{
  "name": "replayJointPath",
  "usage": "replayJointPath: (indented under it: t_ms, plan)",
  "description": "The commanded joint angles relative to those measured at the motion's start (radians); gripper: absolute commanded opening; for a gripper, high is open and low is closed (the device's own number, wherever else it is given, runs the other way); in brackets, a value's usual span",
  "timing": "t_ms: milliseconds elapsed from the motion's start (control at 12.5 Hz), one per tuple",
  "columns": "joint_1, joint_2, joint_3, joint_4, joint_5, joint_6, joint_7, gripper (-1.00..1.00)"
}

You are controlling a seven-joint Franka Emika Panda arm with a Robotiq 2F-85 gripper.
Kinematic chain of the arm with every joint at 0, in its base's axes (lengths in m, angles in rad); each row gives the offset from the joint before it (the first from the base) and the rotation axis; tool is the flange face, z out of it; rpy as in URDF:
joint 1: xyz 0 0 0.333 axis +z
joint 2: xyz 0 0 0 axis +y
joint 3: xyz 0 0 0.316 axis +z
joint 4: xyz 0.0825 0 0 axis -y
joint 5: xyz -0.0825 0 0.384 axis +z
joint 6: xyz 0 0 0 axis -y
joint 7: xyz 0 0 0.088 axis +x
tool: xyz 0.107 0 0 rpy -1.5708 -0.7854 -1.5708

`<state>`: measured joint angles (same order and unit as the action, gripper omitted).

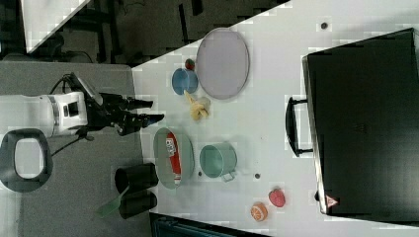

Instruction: Pick ketchup from strainer and place it on the table

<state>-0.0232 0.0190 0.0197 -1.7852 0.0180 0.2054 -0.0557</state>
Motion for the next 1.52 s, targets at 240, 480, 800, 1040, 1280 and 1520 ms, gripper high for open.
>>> replayJointPath:
  t_ms: [240,480,800,1040,1280,1520]
  plan:
    - [-0.097,-0.276,0.085,-0.107,0.017,-0.180,0.073,1.00]
    - [-0.071,-0.256,0.159,-0.107,0.017,-0.163,0.073,1.00]
    - [-0.040,-0.212,0.315,-0.108,0.017,-0.042,0.074,1.00]
    - [-0.028,-0.156,0.449,-0.109,0.017,0.036,0.075,1.00]
    - [-0.017,-0.077,0.585,-0.110,0.016,0.086,0.075,1.00]
    - [-0.009,0.012,0.686,-0.125,0.013,0.115,0.075,1.00]
